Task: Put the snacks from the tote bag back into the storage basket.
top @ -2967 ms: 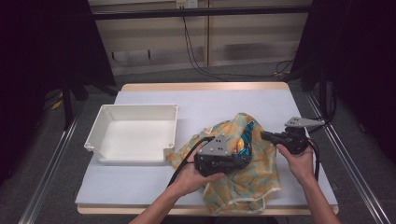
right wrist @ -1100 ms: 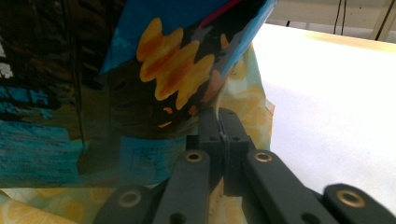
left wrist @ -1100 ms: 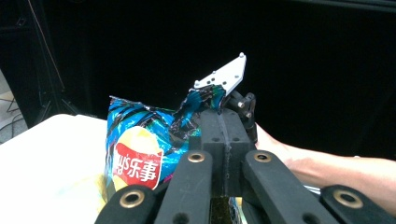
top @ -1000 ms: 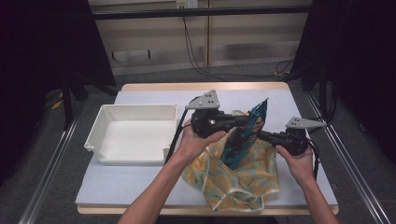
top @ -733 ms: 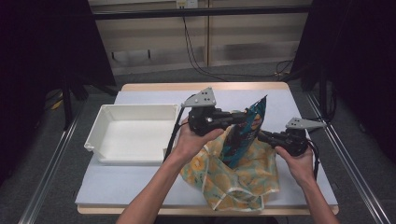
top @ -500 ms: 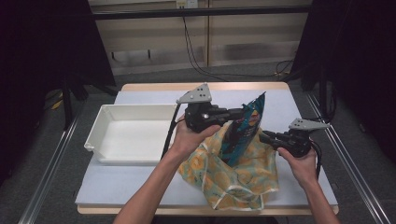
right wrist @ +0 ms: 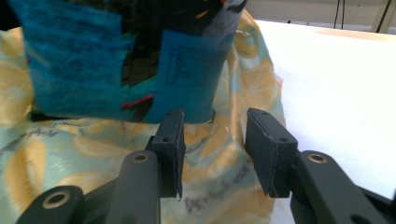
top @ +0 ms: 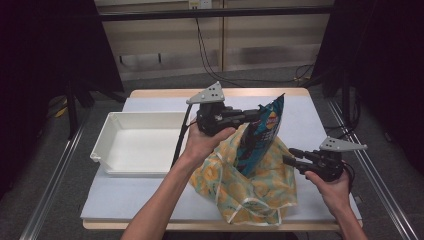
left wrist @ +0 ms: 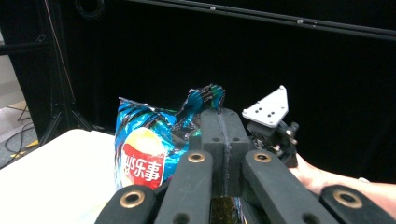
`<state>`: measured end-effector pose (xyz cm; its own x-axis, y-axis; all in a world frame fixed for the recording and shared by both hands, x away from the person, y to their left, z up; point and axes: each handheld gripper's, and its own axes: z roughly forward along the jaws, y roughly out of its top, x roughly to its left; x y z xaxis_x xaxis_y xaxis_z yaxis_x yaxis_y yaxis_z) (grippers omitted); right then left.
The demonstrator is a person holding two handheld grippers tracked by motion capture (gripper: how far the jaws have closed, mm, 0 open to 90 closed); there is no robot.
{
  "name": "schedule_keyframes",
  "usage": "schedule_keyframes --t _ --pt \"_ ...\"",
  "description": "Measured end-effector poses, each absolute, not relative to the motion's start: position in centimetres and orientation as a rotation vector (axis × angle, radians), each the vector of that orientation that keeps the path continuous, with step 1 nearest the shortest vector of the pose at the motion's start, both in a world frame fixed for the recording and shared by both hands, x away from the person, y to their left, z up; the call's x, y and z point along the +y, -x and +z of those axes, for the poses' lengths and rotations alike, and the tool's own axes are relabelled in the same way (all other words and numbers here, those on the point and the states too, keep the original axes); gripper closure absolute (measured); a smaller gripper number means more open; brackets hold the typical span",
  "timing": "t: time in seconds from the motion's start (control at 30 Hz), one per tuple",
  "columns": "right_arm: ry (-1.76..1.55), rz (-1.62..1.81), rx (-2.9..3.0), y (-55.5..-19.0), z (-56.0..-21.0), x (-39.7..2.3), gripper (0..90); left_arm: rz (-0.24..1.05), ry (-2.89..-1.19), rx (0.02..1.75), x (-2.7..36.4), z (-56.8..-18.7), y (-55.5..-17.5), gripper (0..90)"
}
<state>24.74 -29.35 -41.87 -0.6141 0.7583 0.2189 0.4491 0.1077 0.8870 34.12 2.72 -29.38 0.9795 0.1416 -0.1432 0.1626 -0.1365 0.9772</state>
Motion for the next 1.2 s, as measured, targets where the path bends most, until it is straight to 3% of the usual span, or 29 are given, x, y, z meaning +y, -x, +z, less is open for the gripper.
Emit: schedule_keyframes --t 0.27,1.2 --pt "-1.177 1.498 2.085 -23.5 -42.2 -29.2 49.0 -0.025 -1.684 0.232 2.8 -28.4 -34.7 90.0" --pt "-1.169 1.520 2.029 -23.5 -41.7 -30.0 39.5 -0.043 -1.630 0.182 4.2 -24.4 -34.8 90.0"
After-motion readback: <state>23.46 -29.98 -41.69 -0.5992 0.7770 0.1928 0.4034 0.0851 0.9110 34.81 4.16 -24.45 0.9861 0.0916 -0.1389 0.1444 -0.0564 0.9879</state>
